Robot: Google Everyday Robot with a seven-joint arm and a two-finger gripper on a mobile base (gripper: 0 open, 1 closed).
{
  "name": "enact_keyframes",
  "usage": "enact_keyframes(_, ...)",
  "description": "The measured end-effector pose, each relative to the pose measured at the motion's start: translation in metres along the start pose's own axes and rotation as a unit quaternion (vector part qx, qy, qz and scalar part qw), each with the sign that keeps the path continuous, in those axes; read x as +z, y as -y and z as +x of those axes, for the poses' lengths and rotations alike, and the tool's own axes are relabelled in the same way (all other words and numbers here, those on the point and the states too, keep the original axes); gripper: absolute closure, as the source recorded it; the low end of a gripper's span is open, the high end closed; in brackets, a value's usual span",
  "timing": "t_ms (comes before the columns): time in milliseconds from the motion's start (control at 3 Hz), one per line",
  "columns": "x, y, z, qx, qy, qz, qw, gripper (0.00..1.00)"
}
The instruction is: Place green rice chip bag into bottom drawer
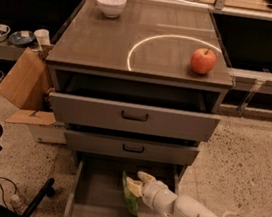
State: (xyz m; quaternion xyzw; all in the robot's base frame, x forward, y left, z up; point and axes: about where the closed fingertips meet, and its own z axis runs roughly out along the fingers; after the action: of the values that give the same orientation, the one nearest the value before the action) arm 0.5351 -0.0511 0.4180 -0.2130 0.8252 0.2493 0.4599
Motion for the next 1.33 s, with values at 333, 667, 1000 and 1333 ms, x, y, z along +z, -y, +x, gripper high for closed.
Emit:
enact_keyframes(333,0.0,0.0,0.0,0.0,0.0,0.0,1.0,0.01)
enact_keyframes(667,0.0,0.0,0.0,0.0,0.0,0.0,1.0,0.0)
enact_keyframes(1000,-0.016,0.003,-0.007,0.001,0.008,-0.005,1.0,0.0)
enact_keyframes(1333,-0.066,0.019,-0.02,0.006,-0.009,0.009,0.9999,0.0)
